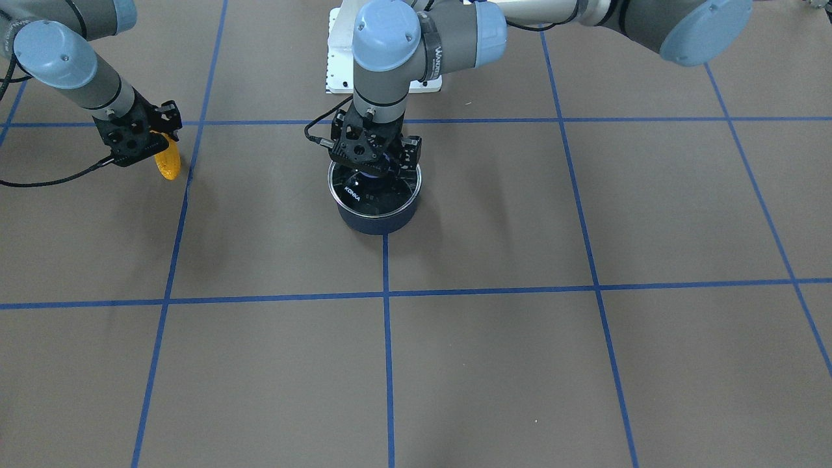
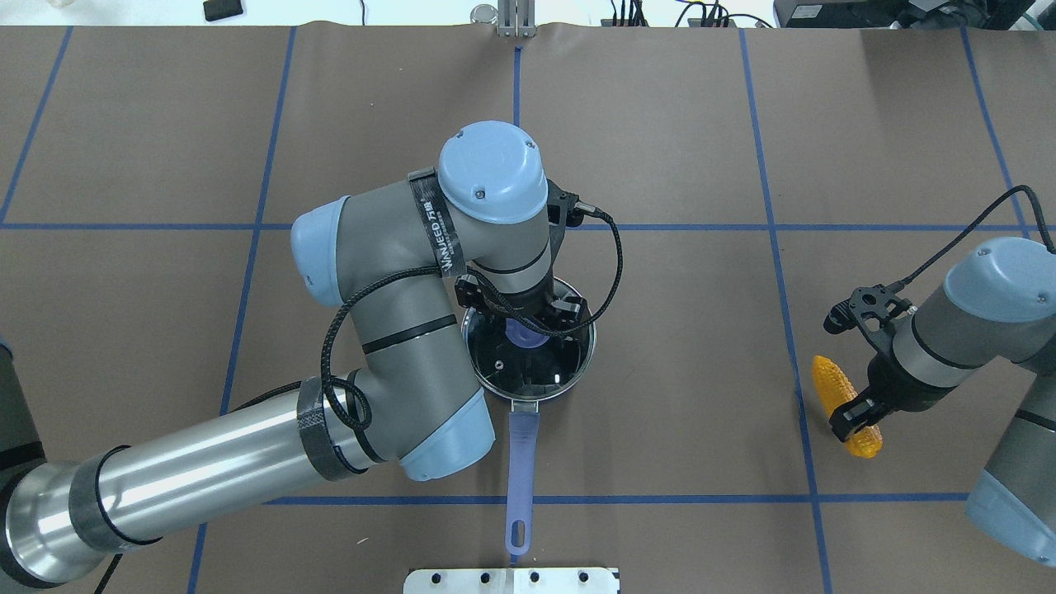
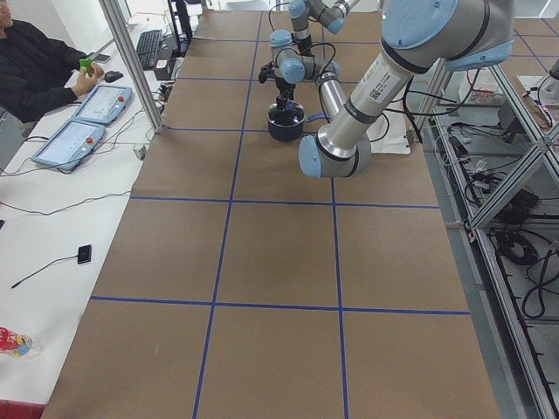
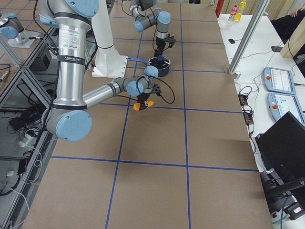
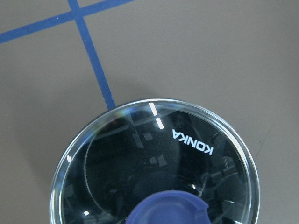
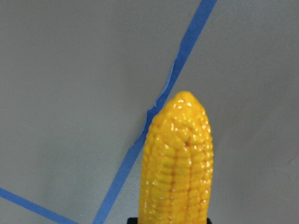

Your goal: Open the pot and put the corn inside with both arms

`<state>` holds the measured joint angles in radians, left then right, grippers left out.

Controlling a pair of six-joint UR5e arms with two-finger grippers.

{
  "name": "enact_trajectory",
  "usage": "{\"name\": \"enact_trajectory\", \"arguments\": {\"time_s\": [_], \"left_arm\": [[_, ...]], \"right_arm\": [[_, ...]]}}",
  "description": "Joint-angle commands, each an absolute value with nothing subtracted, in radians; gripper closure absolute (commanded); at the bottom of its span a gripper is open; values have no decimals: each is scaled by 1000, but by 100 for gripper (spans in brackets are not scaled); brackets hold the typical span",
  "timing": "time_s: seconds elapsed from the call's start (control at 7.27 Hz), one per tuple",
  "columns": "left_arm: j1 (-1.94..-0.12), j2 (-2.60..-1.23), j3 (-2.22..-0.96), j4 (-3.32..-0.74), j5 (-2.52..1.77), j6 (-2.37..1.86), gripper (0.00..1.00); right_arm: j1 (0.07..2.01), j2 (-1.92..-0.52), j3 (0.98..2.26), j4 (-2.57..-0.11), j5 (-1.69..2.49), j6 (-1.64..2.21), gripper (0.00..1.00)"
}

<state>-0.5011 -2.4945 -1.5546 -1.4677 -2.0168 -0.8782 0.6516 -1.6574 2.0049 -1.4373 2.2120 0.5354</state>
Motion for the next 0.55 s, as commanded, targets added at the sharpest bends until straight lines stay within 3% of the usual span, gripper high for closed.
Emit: {"name": "enact_trajectory", "arguments": {"time_s": [0.0,0.41], "left_arm": [[-500,-2496,-1552,-1468,-2014,-879,21],[-500,-2497,-1551,-1468,-2006,-881,25]], "right_arm": [[652,-1657,2003,-1437,2210,535,63],[643,-1657,2000,-1437,2206,535,63]]}}
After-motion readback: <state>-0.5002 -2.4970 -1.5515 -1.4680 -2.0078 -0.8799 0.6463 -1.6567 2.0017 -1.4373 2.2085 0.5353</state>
